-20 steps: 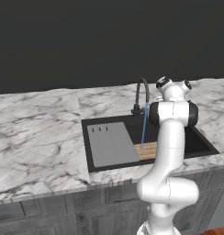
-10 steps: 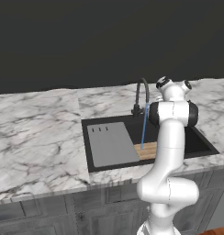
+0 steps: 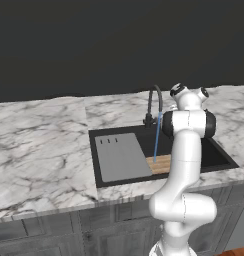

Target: Turn on the sink faucet with hot water and rinse the cutting board for ten seconds, then turn off the faucet. Push the cutting board to reach the water if necessary.

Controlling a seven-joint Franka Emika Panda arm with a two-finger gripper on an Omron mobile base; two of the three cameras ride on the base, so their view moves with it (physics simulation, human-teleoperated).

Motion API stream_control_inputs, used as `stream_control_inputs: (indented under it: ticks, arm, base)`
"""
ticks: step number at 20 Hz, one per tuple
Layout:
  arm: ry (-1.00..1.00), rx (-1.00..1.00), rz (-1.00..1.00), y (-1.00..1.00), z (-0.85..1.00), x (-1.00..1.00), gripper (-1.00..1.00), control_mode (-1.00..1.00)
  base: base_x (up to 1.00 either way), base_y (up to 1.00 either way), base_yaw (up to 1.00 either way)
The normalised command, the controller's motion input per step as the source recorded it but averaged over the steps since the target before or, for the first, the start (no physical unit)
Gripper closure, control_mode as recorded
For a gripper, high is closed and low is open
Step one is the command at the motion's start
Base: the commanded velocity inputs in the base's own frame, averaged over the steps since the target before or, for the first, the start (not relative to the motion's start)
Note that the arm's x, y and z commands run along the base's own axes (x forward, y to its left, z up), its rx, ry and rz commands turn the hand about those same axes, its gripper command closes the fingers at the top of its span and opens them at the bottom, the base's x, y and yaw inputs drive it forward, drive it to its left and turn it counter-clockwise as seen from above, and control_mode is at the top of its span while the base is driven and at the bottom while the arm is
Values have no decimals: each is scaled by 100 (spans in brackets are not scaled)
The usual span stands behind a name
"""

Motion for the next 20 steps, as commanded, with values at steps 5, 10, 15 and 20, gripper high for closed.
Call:
stream_control_inputs:
  ticks: [5,10,15,20]
  arm:
    - [0,0,0,0,0,0,100,-100]
    - [0,0,0,0,0,0,100,-100]
    - [0,0,0,0,0,0,100,-100]
    - [0,0,0,0,0,0,100,-100]
  base:
    - [0,0,0]
    - [0,0,0]
    - [0,0,0]
    - [0,0,0]
